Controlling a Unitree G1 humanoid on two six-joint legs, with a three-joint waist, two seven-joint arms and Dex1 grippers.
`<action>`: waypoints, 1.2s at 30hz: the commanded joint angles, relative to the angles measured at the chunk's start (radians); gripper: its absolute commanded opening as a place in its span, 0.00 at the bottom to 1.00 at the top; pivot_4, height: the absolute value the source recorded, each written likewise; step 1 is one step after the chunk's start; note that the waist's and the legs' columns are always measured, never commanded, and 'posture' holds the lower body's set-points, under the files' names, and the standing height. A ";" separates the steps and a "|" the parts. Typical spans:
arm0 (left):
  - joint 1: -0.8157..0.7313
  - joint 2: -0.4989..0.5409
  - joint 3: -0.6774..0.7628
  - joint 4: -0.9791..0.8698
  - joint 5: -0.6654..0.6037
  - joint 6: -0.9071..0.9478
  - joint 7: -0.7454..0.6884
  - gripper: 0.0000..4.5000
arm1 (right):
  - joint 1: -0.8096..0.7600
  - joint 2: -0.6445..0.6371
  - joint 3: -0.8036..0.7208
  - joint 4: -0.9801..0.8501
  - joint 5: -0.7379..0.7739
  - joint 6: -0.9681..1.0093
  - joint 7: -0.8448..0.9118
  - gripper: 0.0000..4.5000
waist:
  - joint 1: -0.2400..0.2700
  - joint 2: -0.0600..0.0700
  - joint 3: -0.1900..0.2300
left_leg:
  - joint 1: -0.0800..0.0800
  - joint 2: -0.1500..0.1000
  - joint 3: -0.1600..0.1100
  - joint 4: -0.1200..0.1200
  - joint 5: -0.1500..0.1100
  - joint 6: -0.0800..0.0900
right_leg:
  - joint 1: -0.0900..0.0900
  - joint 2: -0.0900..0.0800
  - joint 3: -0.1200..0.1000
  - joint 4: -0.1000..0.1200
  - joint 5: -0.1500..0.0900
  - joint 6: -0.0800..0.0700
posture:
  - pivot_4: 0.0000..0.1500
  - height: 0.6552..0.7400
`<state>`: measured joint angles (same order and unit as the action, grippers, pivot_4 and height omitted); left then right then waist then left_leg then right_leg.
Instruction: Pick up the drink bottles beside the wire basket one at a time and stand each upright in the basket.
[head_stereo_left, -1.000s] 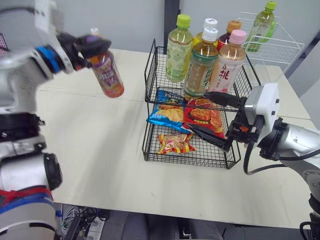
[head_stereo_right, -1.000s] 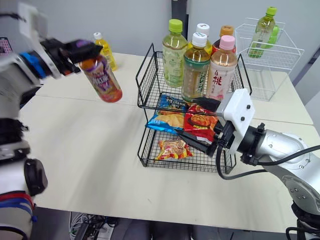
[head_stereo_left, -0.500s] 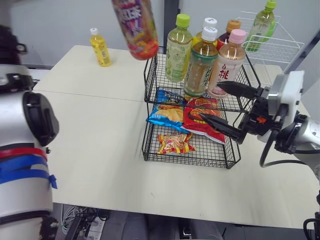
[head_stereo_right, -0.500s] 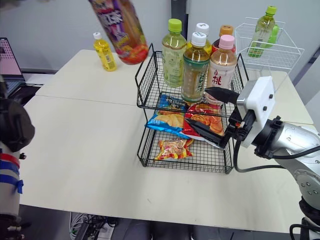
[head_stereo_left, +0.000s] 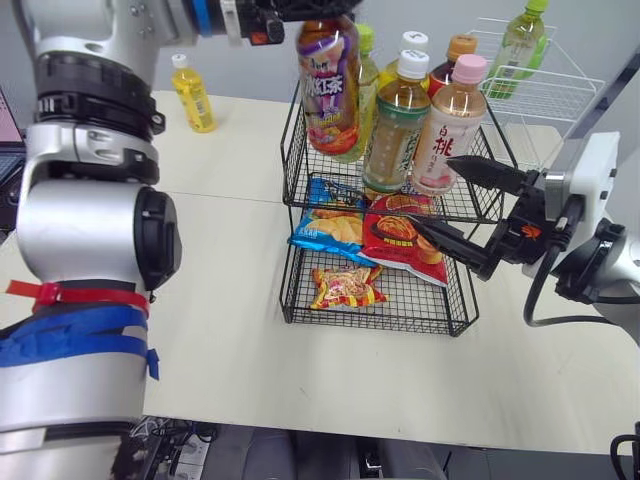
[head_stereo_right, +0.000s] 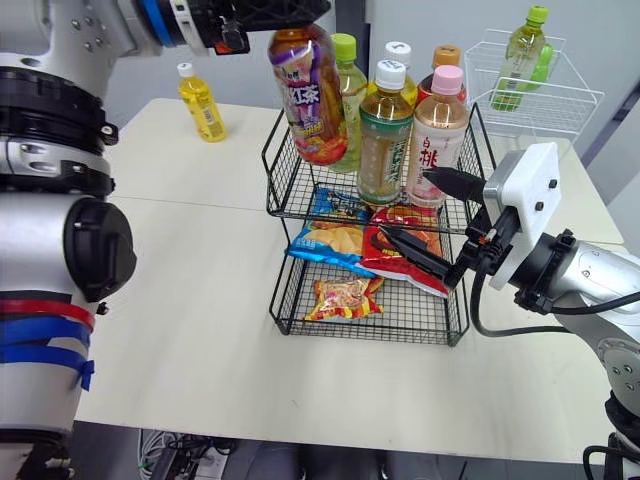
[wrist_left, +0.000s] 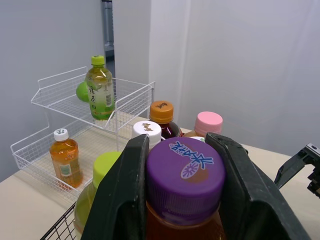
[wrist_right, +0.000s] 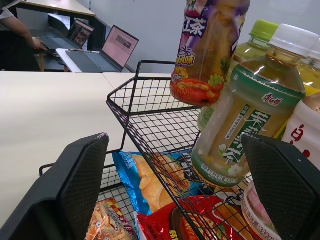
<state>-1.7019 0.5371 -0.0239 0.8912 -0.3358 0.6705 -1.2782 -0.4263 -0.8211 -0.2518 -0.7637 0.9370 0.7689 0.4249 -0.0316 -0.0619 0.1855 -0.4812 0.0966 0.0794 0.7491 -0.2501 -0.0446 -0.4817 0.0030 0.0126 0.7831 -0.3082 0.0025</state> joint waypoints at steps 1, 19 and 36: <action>0.008 -0.022 0.001 -0.046 0.014 -0.051 -0.013 0.30 | -0.018 -0.019 -0.020 -0.017 -0.001 -0.003 -0.015 1.00 | 0.000 0.000 0.000 | 0.000 0.000 0.000 0.000 0.000 0.000 | 0.000 0.000 0.000 0.000 0.000 0.000 | 1.00 0.22; 0.082 -0.045 -0.001 -0.118 0.035 -0.027 -0.037 0.47 | 0.003 -0.030 -0.036 -0.018 -0.010 -0.004 -0.014 1.00 | 0.000 0.000 0.000 | -0.002 0.000 -0.001 0.000 0.000 0.000 | -0.001 0.000 -0.001 0.000 0.000 0.000 | 1.00 0.22; 0.177 0.078 0.015 -0.433 -0.019 0.121 -0.052 0.99 | 0.025 -0.043 -0.080 -0.018 -0.002 -0.035 0.027 1.00 | -0.001 0.001 -0.001 | 0.000 0.000 -0.001 0.001 0.000 0.000 | 0.000 0.000 0.000 0.001 0.000 0.000 | 1.00 0.22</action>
<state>-1.5193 0.5783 -0.0327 0.5023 -0.3361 0.7991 -1.3192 -0.3965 -0.8495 -0.2853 -0.7633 0.9237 0.7609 0.4407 -0.0329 -0.0608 0.1850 -0.4812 0.0969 0.0784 0.7499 -0.2498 -0.0448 -0.4816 0.0032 0.0125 0.7845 -0.3081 0.0023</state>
